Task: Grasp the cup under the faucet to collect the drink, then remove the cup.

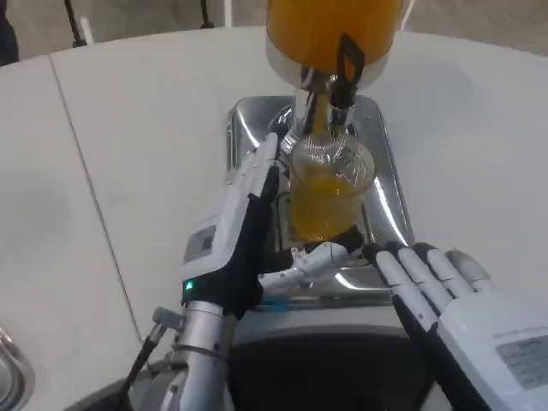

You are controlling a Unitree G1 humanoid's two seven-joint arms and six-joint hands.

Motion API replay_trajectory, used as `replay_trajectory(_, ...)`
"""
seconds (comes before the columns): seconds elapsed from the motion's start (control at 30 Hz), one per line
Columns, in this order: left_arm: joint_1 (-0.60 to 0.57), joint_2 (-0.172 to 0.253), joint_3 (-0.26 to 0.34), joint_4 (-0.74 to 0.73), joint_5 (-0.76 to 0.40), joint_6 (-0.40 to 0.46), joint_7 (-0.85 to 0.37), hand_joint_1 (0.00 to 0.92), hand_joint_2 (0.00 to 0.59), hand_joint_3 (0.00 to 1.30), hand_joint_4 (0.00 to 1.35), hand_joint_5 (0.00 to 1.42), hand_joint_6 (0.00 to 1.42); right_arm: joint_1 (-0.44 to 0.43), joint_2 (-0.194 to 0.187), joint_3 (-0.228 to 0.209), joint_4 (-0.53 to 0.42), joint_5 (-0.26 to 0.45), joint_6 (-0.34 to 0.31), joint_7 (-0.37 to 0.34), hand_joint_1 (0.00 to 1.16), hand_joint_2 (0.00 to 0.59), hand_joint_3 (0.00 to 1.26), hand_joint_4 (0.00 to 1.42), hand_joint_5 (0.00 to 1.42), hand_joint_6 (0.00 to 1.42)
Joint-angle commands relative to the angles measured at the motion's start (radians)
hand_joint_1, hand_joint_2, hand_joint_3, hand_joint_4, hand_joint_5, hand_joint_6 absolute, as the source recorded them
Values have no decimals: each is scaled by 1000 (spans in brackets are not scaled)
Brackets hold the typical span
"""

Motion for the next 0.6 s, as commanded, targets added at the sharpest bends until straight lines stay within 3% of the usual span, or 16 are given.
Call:
replay_trajectory(0.03,-58,-19,-21,86,12,3,27,329,58,0,0,61,79,-12,9,3,2,9,8,24,589,308,0,0,0,0)
replay_trajectory(0.3,-143,-45,-14,205,-32,-17,40,319,57,0,0,95,98,-25,26,20,18,-7,18,41,592,302,0,0,0,0)
replay_trajectory(0.6,-153,-58,-63,221,5,-54,81,291,47,0,0,152,163,-48,31,9,19,4,48,71,593,301,0,0,0,6)
